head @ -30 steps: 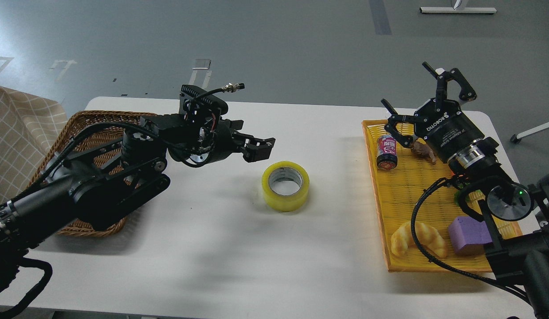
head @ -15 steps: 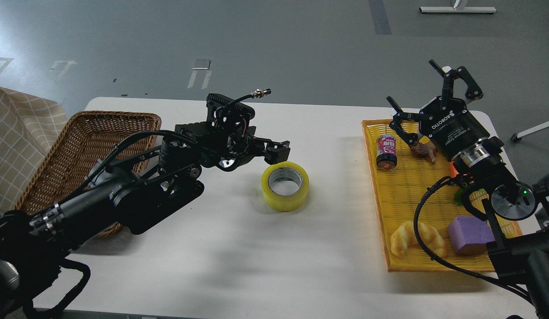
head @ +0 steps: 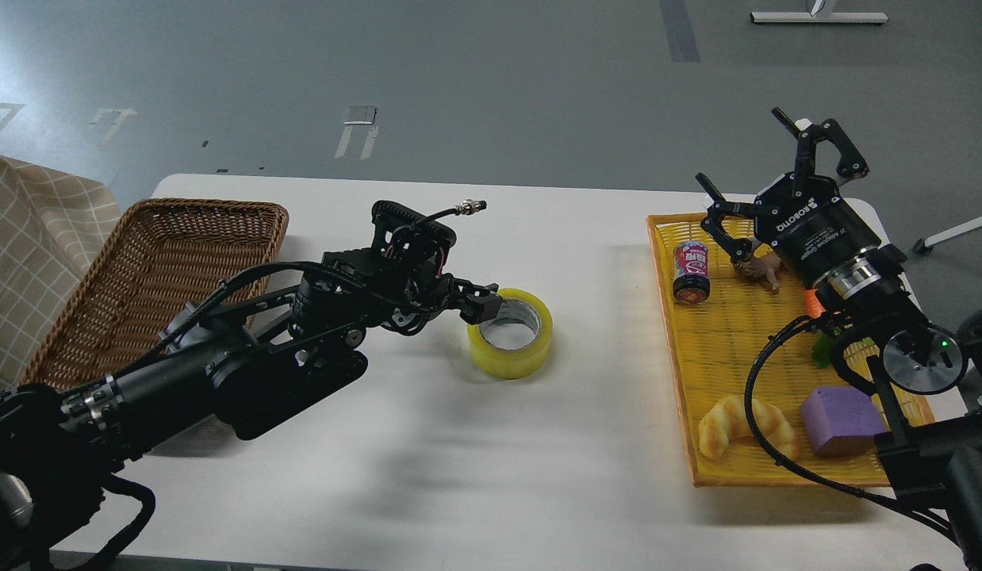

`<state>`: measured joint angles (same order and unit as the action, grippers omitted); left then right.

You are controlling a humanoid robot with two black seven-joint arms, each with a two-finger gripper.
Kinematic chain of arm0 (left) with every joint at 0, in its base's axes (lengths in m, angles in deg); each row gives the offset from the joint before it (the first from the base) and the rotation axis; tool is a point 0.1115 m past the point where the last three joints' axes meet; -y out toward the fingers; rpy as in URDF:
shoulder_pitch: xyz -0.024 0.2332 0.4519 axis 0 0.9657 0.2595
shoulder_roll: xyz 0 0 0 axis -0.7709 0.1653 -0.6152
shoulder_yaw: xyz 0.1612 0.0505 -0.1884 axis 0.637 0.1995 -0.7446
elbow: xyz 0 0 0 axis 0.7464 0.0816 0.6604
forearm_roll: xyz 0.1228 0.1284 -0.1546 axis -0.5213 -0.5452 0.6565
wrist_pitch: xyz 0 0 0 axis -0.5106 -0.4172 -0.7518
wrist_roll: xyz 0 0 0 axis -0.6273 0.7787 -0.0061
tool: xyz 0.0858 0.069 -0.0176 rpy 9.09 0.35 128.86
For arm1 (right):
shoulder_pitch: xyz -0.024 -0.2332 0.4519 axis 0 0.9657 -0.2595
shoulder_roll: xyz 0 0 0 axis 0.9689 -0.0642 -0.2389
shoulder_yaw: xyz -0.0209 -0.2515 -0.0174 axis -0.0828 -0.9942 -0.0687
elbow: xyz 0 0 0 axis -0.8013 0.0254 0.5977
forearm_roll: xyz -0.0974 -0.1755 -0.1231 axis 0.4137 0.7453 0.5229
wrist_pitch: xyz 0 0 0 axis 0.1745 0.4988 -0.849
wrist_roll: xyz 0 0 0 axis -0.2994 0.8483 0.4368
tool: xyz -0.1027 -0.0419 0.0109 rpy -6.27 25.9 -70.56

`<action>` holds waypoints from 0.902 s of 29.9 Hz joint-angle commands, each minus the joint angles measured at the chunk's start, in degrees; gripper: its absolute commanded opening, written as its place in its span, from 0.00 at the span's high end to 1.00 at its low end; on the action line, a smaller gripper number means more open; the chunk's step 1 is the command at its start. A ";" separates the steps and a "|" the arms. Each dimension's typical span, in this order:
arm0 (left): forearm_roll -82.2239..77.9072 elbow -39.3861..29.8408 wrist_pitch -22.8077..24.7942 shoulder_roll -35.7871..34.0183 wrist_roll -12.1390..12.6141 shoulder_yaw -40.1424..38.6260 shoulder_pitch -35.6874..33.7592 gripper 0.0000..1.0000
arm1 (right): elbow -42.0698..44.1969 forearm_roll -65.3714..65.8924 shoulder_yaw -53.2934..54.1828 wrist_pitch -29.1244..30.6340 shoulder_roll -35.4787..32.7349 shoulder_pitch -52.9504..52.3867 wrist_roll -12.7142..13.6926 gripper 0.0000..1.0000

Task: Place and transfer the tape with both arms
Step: 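Grip the tape roll's rim with the left gripper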

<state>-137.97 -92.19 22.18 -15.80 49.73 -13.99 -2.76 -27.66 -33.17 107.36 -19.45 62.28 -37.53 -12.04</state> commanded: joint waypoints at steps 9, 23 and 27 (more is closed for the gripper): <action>0.16 0.00 0.00 1.17 -0.26 -0.08 1.99 0.02 | 0.08 0.05 -0.03 0.00 0.08 0.01 0.00 0.00; 0.07 2.55 0.00 3.11 -0.70 -0.08 2.69 0.05 | 0.08 -0.04 0.06 0.00 -0.01 0.09 0.00 0.00; 0.07 2.55 0.00 3.11 -0.87 -0.08 2.87 0.15 | 0.08 -0.04 0.06 0.00 -0.01 0.09 0.00 0.00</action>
<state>-137.92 -89.67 22.18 -12.70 48.99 -14.00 0.00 -27.57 -33.20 107.42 -19.45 62.27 -37.44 -12.04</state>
